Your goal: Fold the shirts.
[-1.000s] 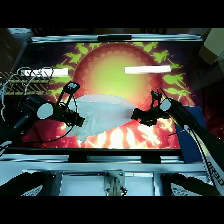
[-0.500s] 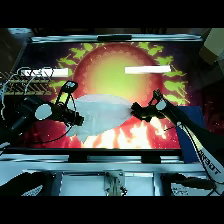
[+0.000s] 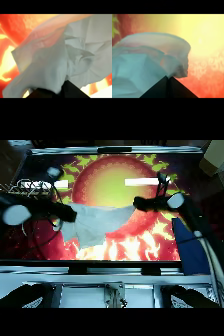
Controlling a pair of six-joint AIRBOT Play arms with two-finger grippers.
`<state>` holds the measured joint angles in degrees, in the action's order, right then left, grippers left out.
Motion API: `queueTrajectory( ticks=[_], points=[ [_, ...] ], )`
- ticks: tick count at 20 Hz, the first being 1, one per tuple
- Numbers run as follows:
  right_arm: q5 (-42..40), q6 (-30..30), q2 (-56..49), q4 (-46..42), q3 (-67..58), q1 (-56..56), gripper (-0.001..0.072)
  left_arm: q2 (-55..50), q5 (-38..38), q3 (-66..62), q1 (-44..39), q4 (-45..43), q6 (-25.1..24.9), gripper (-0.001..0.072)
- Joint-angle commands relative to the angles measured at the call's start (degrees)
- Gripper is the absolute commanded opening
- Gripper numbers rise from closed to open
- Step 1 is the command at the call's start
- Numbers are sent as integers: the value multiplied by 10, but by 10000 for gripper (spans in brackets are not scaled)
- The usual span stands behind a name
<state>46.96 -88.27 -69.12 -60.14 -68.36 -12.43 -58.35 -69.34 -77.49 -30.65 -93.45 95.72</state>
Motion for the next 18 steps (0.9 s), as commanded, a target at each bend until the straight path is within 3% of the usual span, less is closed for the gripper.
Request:
queueTrajectory(
  ticks=[1, 5, 8, 11, 13, 16, 18],
  points=[
    [13, 12, 165, -99, -139, 0, 43, 44, -24, -194, -6, -25, 0, 36],
    [-81, -21, 336, -99, -220, 0, 43, 111, -5, -346, -19, 18, 17, 36],
    [-64, -71, 405, -101, -222, 0, 43, 143, -49, -344, -19, 50, 32, 36],
    [55, -109, 410, -135, -221, 0, 43, 134, -142, -329, -19, 40, 32, 36],
    [179, -122, 391, -173, -221, 0, 43, 128, -178, -285, -19, 28, 31, 36],
    [357, -122, 331, -231, -204, 0, 43, 122, -179, -167, -19, 11, 29, 37],
    [396, -121, 287, -254, -149, 0, 43, 109, -151, -70, -18, 8, 30, 37]
  ],
)
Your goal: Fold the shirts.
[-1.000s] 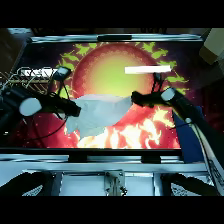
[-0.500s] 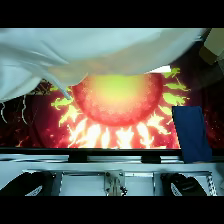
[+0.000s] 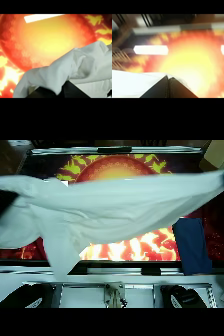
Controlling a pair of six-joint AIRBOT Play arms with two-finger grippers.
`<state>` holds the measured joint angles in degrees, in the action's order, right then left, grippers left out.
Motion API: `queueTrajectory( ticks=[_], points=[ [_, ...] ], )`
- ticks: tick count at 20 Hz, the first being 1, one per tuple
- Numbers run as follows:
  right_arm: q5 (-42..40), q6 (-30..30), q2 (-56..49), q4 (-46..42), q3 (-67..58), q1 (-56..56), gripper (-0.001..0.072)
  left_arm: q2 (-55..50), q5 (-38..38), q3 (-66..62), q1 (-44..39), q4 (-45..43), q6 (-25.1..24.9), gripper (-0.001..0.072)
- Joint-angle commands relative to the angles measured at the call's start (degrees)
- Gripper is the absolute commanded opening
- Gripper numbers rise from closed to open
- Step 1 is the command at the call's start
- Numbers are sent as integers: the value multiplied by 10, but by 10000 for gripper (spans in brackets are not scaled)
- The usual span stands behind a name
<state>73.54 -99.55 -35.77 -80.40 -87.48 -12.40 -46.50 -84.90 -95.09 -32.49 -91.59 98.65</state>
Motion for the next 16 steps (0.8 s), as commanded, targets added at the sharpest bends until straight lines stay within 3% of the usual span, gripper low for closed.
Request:
queueTrajectory(
  ticks=[1, 4, 7, 9, 10, 12, 13, 14, 16],
  points=[
    [122, -8, -70, -54, 79, 0, 43, -22, 41, 160, 0, -10, 0, 36],
    [-2, -16, -166, -48, 178, 0, 44, -87, 200, 281, 4, -9, 1, 36],
    [-160, -48, -283, -19, 190, 0, 44, -189, 310, 287, 25, -9, 3, 37],
    [-245, -81, -344, 6, 190, 0, 44, -251, 353, 276, 43, -9, 49, 39],
    [-272, -85, -370, 30, 190, 0, 44, -278, 370, 273, 50, -2, 83, 102],
    [-299, -80, -412, 86, 190, -1, 44, -311, 389, 273, 60, 28, 92, 493],
    [-302, -76, -424, 99, 190, -1, 44, -318, 381, 273, 66, 34, 91, 614],
    [-300, -73, -428, 100, 190, -1, 44, -316, 354, 268, 77, 29, 76, 612],
    [-289, -50, -422, 98, 190, 0, 44, -306, 239, 227, 117, 7, -5, 610]
  ],
)
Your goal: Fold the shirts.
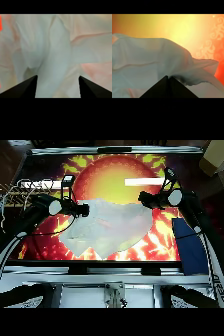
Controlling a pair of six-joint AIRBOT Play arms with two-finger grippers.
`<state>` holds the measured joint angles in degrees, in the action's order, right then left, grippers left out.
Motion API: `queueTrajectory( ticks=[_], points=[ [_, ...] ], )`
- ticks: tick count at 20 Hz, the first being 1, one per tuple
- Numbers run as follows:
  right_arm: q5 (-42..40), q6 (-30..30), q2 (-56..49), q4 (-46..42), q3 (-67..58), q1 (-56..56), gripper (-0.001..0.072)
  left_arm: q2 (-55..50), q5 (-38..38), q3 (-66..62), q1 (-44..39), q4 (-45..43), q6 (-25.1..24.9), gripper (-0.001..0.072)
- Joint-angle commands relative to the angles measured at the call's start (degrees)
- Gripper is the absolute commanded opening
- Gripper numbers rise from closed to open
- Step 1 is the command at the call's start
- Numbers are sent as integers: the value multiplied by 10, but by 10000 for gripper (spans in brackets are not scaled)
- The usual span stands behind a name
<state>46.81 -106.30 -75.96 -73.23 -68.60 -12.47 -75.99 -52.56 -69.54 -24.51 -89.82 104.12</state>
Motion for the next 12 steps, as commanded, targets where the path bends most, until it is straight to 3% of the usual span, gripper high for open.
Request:
queueTrajectory(
  ticks=[1, 4, 6, 10, 12],
  points=[
    [-11, 29, -13, 21, 2, 0, 44, -3, -141, -49, 61, -33, -88, 610],
    [35, 38, 5, 6, 2, 0, 44, 31, -254, -44, 157, -43, -134, 609],
    [70, 47, 10, 7, 2, 0, 44, 45, -261, 17, 217, 19, -137, 609],
    [120, 60, 9, 7, 2, 0, 44, 45, -167, 170, 260, 116, -137, 609],
    [126, 61, 9, 7, 2, 0, 44, 43, -103, 211, 259, 181, -167, 609]
  ],
)
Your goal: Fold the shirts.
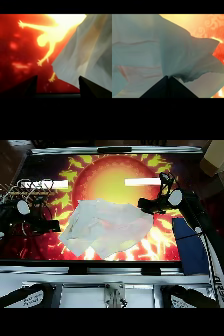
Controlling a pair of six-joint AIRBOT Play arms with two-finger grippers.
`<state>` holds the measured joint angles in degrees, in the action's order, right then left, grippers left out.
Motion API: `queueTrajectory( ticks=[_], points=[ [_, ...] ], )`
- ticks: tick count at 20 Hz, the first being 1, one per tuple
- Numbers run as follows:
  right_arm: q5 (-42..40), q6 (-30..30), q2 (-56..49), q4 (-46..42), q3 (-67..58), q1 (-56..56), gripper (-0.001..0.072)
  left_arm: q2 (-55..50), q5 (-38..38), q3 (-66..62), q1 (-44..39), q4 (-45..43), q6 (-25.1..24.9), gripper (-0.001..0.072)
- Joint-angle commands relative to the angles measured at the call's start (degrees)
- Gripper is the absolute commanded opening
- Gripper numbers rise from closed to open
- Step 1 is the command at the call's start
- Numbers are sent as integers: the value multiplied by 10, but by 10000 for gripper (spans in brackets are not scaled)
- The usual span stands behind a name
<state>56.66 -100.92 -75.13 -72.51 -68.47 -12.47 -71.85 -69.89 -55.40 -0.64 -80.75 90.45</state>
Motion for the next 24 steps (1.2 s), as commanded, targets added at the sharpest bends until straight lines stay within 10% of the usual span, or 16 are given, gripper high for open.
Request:
queueTrajectory(
  ticks=[1, 10, 13, 15, 24],
  points=[
    [27, 8, 1, 0, 0, 0, 44, -2, 95, 79, 20, 117, -41, 609],
    [29, 7, 1, 1, 0, 0, 44, -54, 158, 82, 20, 131, -80, 587],
    [29, 7, 1, 1, 0, 0, 44, -57, 159, 82, 20, 131, -96, 188],
    [29, 7, 1, 1, 0, 0, 44, -57, 159, 82, 21, 131, -103, 72],
    [-5, 24, 87, -17, -78, 7, 44, 105, 102, -141, 22, 92, -124, 35]
  ],
)
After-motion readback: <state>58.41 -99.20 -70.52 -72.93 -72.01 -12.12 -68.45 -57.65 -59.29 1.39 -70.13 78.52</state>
